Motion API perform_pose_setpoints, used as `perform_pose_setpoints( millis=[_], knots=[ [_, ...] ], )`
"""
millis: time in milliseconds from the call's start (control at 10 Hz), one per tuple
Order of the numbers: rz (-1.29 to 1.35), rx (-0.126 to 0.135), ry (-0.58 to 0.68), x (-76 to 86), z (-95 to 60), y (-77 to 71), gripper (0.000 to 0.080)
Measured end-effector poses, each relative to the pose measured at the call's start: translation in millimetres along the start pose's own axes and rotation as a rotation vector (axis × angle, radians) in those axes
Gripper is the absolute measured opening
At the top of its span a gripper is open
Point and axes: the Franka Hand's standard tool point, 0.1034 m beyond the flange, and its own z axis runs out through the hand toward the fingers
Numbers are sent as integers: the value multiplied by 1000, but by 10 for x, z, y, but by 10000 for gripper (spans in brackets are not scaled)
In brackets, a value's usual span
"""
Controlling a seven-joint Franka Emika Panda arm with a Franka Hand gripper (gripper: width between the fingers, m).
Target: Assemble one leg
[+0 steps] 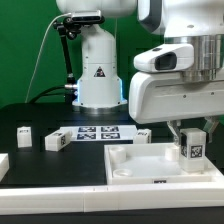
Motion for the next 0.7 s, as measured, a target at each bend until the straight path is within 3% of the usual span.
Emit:
perform_pose_setpoints(
  millis=[200,400,700],
  knots=[
    [43,2,1,-1,-2,0,291],
    [357,23,-4,-30,6,7,291],
    [720,28,16,-36,15,12,291]
  ],
)
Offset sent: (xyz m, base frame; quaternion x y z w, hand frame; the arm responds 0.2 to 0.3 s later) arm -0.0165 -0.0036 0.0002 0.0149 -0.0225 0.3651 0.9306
